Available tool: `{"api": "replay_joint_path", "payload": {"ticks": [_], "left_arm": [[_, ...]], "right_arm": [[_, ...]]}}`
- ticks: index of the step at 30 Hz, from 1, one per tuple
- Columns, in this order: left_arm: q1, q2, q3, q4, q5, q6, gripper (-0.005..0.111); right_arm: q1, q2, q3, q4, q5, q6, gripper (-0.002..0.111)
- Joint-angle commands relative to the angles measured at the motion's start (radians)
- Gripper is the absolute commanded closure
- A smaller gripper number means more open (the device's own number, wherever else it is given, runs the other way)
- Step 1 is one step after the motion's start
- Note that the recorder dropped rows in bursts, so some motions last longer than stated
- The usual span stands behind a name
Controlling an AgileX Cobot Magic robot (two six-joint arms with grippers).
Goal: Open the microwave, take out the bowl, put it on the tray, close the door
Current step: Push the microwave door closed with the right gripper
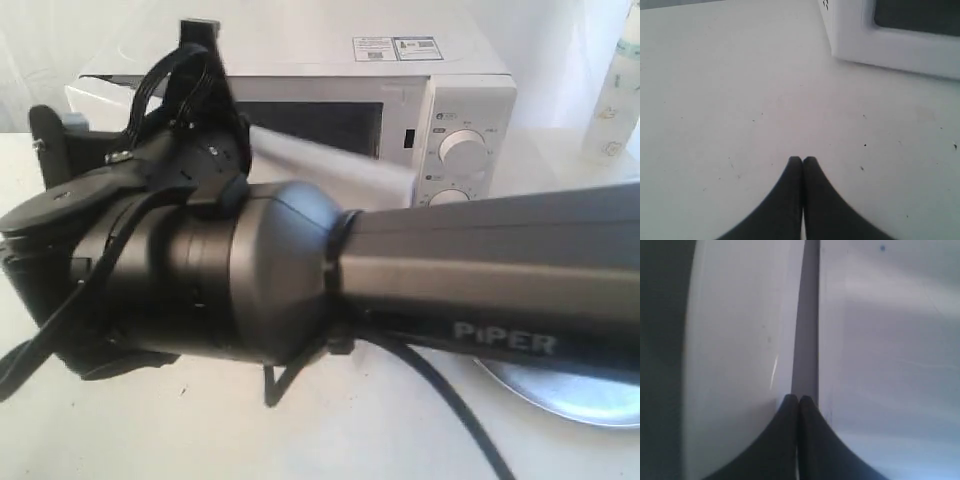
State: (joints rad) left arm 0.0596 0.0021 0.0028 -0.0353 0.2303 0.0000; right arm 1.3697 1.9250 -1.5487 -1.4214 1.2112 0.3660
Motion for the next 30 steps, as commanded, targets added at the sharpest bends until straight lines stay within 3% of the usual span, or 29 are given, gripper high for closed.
{"api": "replay_joint_path", "payload": {"ticks": [1,17,22,26,30], "left_arm": [[-0.003,-0.002,-0.003,-0.009,0.002,0.000,0.107],[-0.003,-0.002,-0.003,-0.009,0.002,0.000,0.107],[-0.003,-0.002,-0.003,-0.009,0.002,0.000,0.107],[-0.003,-0.002,-0.003,-0.009,0.002,0.000,0.107],[-0.003,-0.002,-0.003,-0.009,0.002,0.000,0.107]], "right_arm": [[-0.002,-0.057,0.004,-0.009,0.010,0.070,0.108],[-0.030,-0.125,0.004,0.134,0.010,0.080,0.108],[0.016,-0.310,0.004,0.259,0.010,0.073,0.108],[0.070,-0.495,0.004,0.511,0.010,0.073,0.108],[0.078,-0.652,0.004,0.638,0.010,0.087,0.108]]}}
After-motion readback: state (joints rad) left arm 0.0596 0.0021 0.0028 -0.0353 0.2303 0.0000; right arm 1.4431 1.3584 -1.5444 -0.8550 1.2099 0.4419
